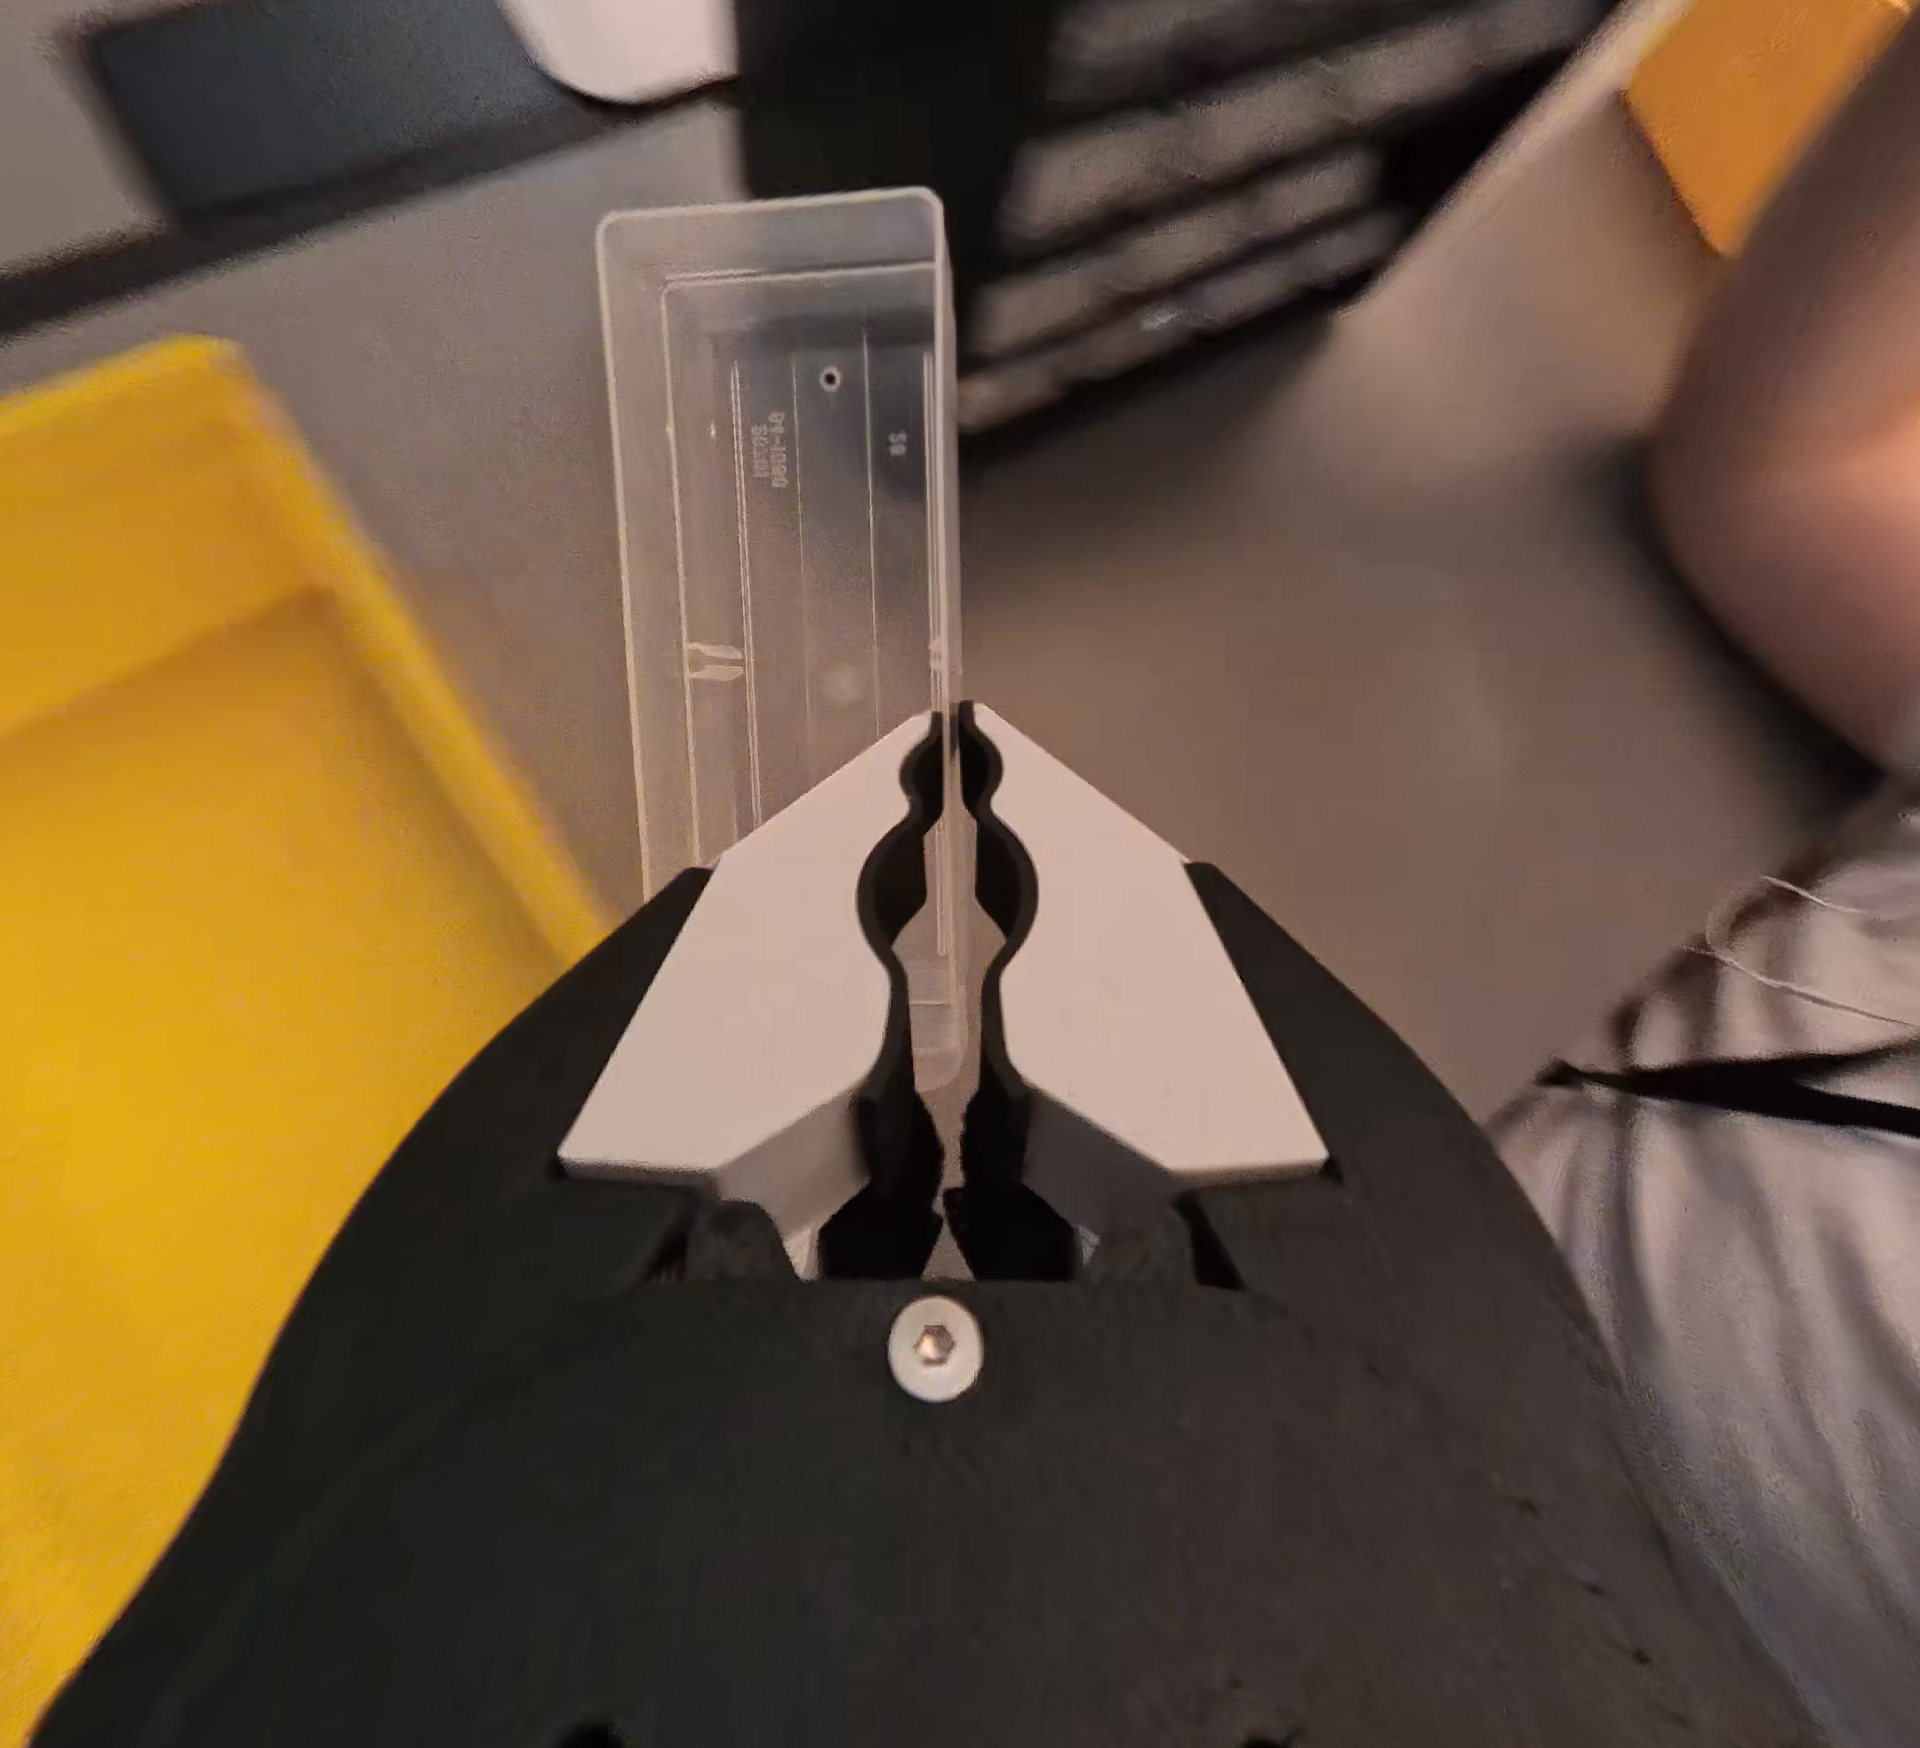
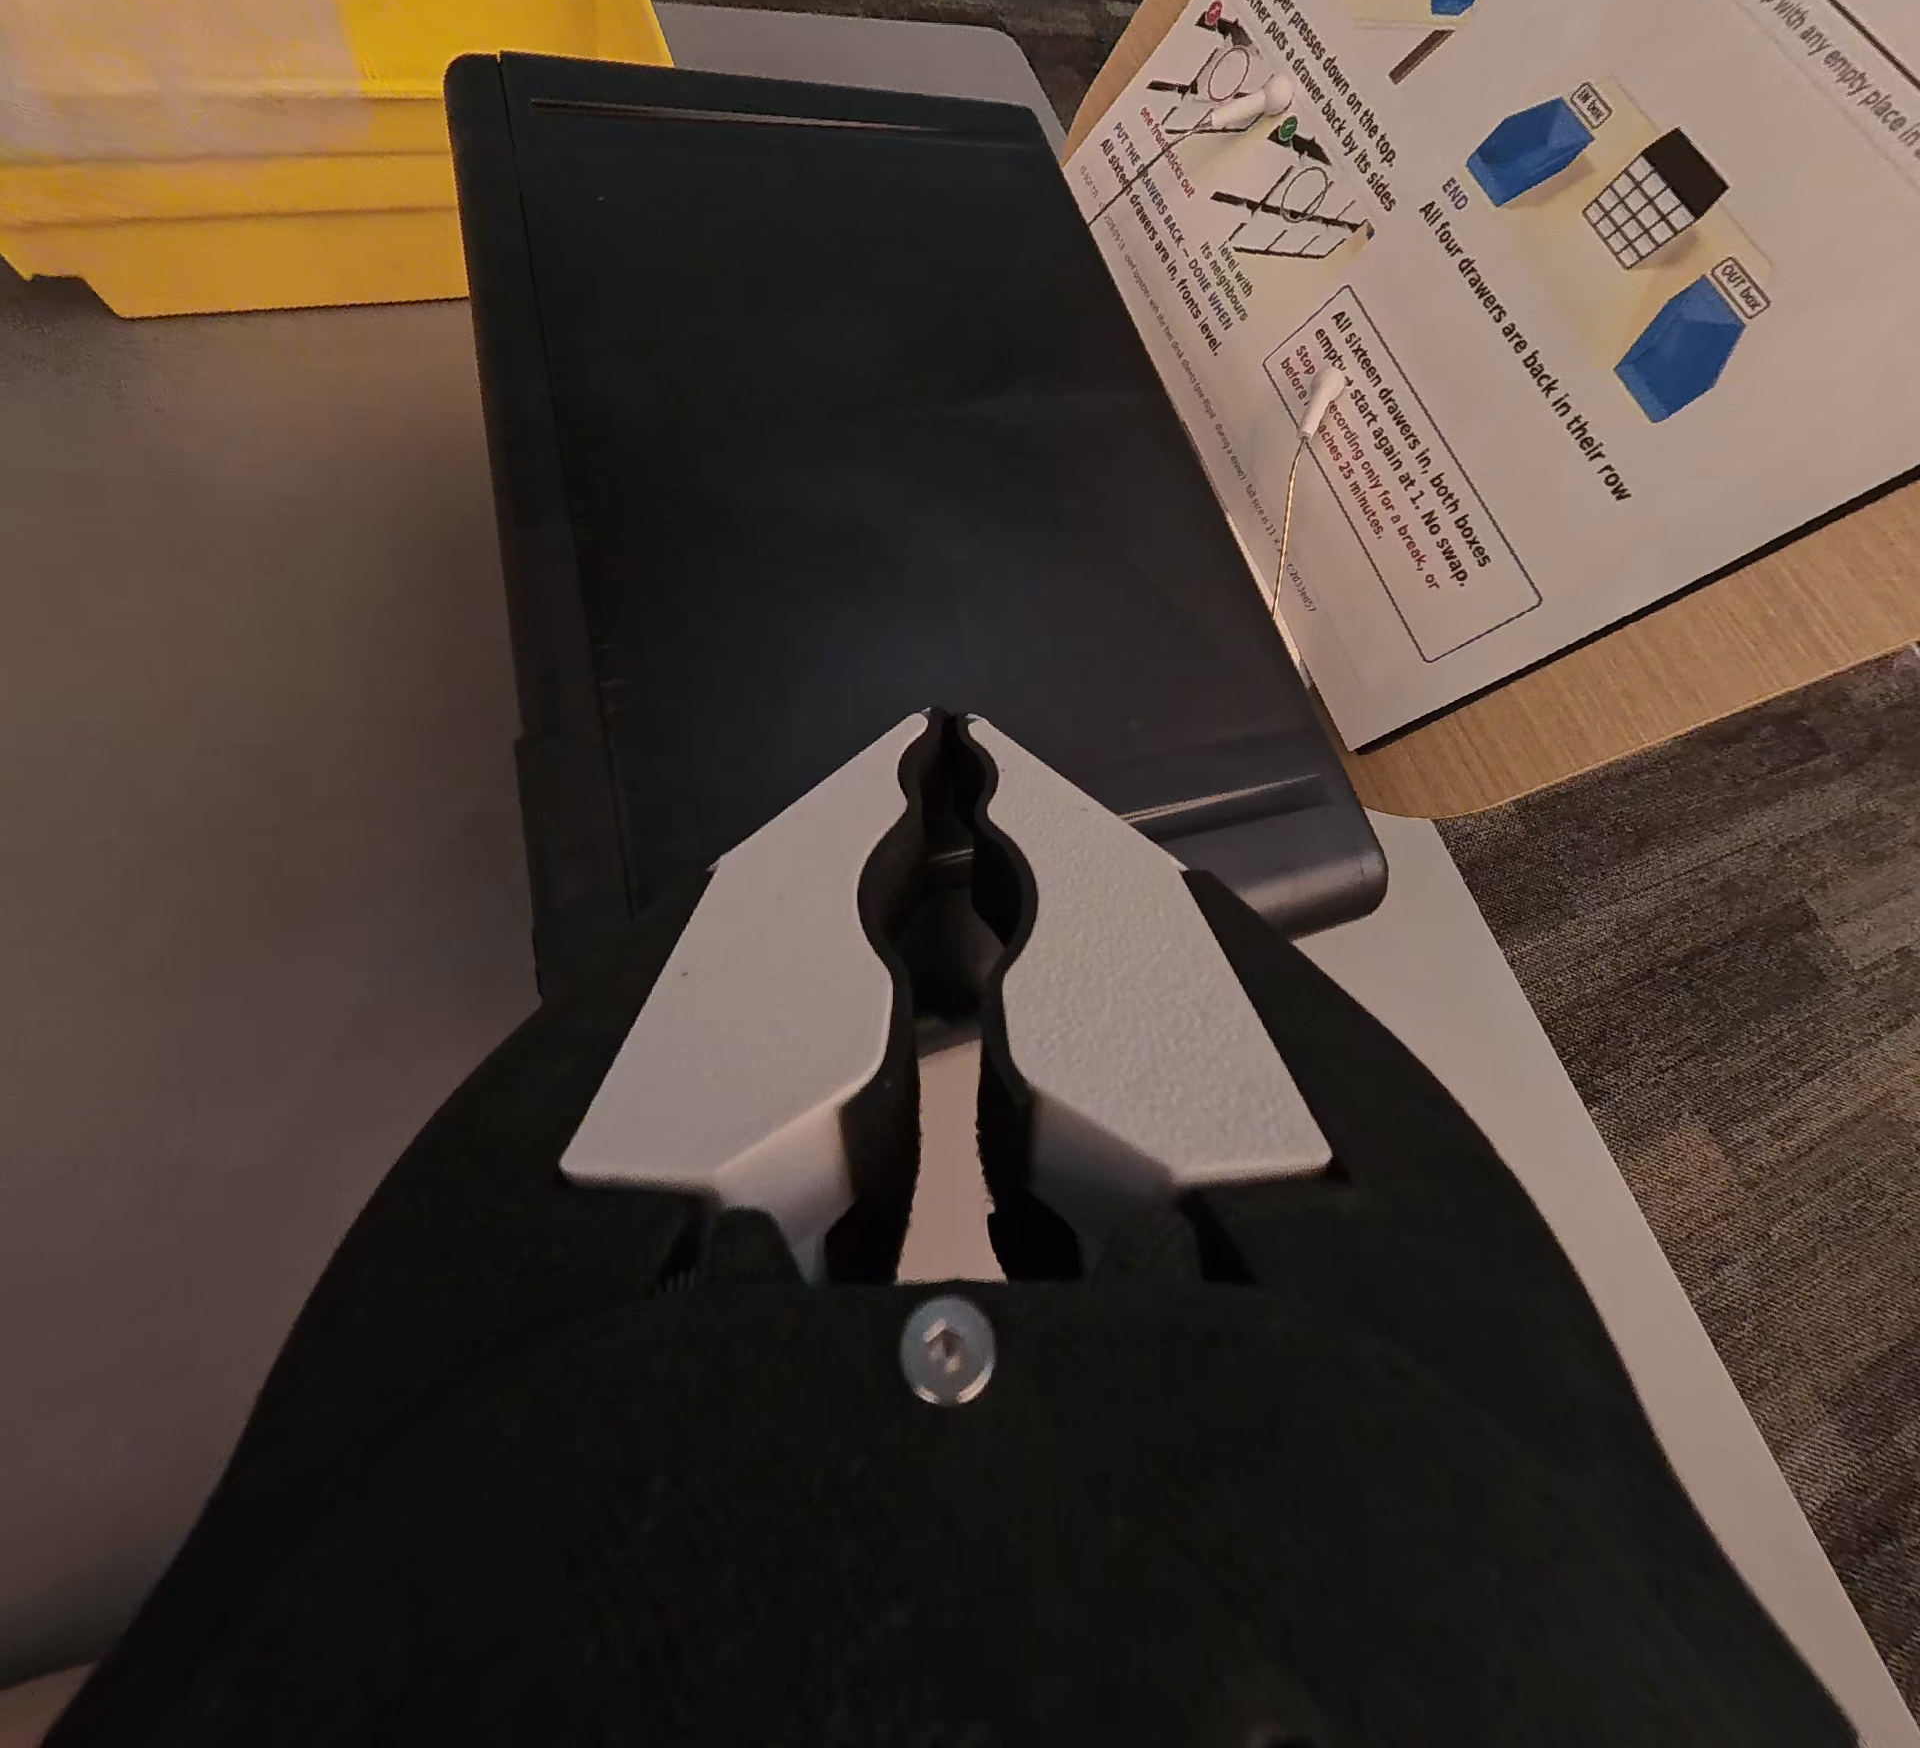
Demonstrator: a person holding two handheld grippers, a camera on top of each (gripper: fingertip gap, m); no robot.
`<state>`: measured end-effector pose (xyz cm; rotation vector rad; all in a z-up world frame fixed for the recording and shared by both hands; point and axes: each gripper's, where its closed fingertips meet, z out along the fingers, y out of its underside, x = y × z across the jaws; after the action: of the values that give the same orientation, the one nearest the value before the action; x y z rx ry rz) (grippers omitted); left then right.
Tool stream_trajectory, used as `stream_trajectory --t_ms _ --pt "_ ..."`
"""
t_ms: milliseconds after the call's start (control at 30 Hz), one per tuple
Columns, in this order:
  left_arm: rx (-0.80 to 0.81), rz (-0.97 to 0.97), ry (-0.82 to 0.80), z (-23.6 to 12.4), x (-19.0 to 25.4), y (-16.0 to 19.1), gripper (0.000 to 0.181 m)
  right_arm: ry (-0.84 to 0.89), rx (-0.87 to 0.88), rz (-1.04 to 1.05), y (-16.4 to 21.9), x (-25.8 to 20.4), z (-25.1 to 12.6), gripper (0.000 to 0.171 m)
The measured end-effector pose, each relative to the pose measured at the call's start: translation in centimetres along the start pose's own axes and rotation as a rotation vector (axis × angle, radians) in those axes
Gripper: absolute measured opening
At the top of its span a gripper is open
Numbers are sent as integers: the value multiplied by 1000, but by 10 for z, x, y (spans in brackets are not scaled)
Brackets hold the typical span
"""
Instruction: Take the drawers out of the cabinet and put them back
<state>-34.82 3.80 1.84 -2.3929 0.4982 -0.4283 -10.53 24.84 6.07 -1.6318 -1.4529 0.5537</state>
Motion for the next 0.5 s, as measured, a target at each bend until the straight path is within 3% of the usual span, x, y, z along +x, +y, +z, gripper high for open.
stream_trajectory --t_ms 133,233,500 --pt "-134 110 15 71 93 48 0 -11 9 6 0 0 0 0" --pt "-177 154 9 111 134 69 0 -20 16 10 0 0 -1 0" --pt "-271 265 -115 168 153 87 0 -52 41 31 0 0 -1 0"
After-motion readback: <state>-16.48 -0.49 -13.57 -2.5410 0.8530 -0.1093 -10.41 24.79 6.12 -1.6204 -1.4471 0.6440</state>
